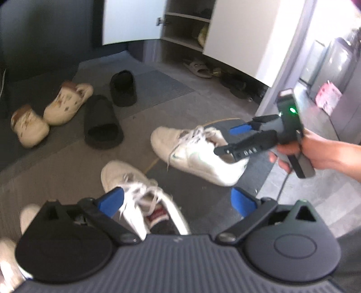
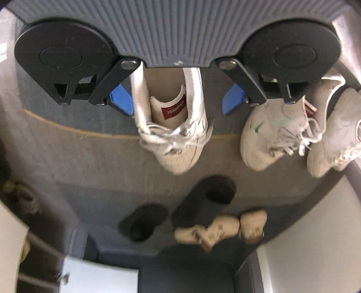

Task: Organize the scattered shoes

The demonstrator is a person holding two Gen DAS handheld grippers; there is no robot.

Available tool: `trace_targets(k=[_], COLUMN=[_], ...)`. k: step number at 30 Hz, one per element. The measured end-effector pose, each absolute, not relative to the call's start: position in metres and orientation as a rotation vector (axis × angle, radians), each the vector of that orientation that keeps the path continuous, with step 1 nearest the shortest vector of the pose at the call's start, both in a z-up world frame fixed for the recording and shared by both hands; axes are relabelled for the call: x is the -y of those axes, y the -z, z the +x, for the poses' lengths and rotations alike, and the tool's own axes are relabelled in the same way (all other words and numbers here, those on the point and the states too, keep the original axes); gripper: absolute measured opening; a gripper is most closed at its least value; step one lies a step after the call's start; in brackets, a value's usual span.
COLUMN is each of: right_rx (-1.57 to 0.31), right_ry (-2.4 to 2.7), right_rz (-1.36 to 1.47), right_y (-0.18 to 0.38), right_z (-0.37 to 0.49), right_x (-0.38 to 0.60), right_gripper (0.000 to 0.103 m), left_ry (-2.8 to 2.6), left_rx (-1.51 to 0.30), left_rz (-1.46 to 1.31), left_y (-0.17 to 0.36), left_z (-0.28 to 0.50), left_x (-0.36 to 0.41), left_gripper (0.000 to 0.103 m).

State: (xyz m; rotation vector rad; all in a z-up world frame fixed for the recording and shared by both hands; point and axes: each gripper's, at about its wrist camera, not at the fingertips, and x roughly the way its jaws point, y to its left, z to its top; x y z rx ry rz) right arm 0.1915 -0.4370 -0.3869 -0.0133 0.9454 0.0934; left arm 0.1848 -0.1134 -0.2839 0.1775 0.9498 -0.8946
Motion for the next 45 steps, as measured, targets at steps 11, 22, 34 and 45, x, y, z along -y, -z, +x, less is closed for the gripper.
trace_targets(k=[11, 22, 34, 45], right_rx=[-1.134, -1.199, -1.178, -1.158], right_ry=[-0.092, -0.025, 0.086, -0.063], right_rz=[-0.051, 0.019, 0.222, 0.235], right_y=[0.436, 0.443, 0.386, 0.28], right_z=[0.236, 0.243, 0.239, 0.282], right_x=[0.437, 0.427, 0.429, 0.327], right_gripper=[0.099, 0.082, 0.078, 0.074], left_ry=[0.824, 0.785, 0.711, 0.559], left_rx=[-1.074, -1.064, -0.98, -0.849], left_rz=[0.055, 0.087, 0.051, -0.087], left_y=[0.315, 0.321, 0.314, 0.284], left_z=[0.206, 0.201, 0.208, 0.232], left_x=[0.068, 0.051, 0.026, -0.028], left_gripper=[0.102, 0.102, 0.102, 0.102])
